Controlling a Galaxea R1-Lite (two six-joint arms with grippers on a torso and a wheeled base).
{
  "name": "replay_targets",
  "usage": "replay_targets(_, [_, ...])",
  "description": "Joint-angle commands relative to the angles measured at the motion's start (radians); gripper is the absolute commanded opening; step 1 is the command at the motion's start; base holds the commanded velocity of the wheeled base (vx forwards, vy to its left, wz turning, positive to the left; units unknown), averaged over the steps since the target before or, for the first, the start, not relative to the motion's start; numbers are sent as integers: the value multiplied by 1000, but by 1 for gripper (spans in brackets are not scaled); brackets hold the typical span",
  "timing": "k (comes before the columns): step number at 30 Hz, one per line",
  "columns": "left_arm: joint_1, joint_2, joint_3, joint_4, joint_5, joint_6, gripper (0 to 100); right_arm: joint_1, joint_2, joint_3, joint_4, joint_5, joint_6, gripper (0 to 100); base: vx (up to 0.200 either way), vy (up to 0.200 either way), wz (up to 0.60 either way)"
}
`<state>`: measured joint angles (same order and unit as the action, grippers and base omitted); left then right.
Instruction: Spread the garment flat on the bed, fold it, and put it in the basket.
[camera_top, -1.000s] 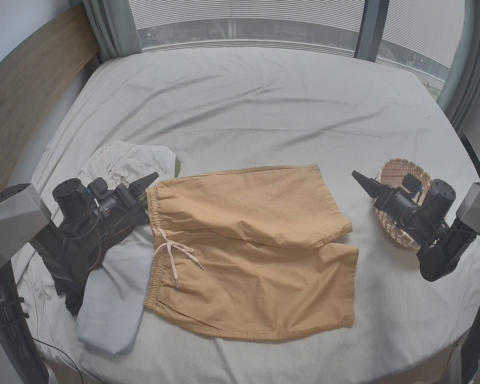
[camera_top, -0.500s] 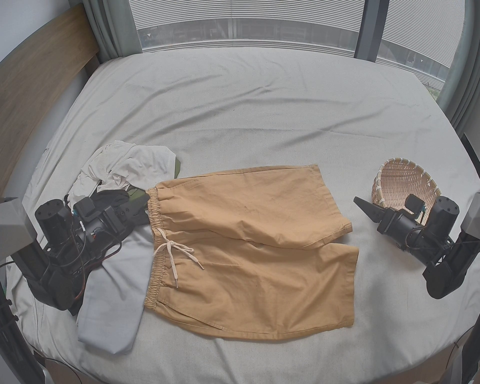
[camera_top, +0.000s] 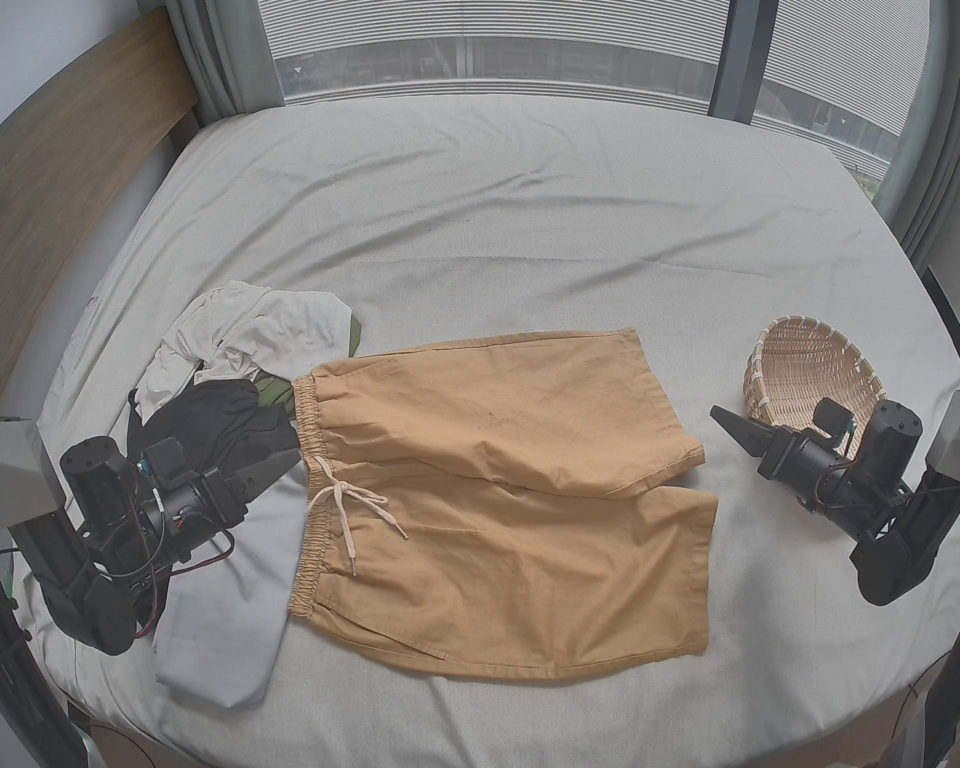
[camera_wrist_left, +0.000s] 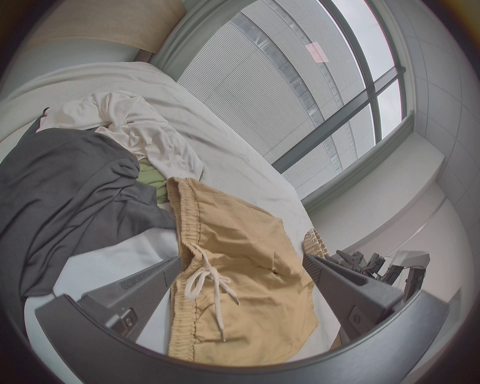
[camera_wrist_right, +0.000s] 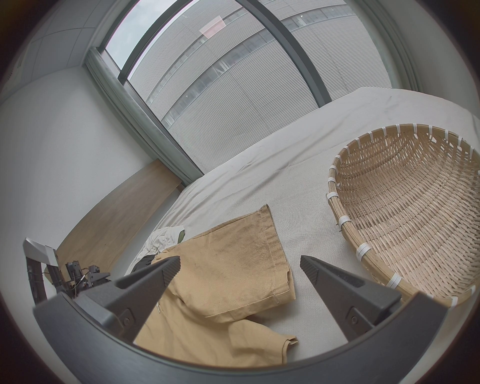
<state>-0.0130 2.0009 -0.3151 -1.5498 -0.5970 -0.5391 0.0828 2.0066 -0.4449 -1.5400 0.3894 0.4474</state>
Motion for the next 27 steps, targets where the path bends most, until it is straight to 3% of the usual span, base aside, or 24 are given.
replay_targets(1, [-12,-1,47,0,2,27,100,-3,-5,5,0,0,0,100,0,0,0])
replay_targets(18, [-12,45,211,0,-1,120,100,-8,4,20,0,0,0,100,0,0,0])
replay_targets(27, [-13,124,225,0,2,127,100,-14,6,22,0,0,0,100,0,0,0])
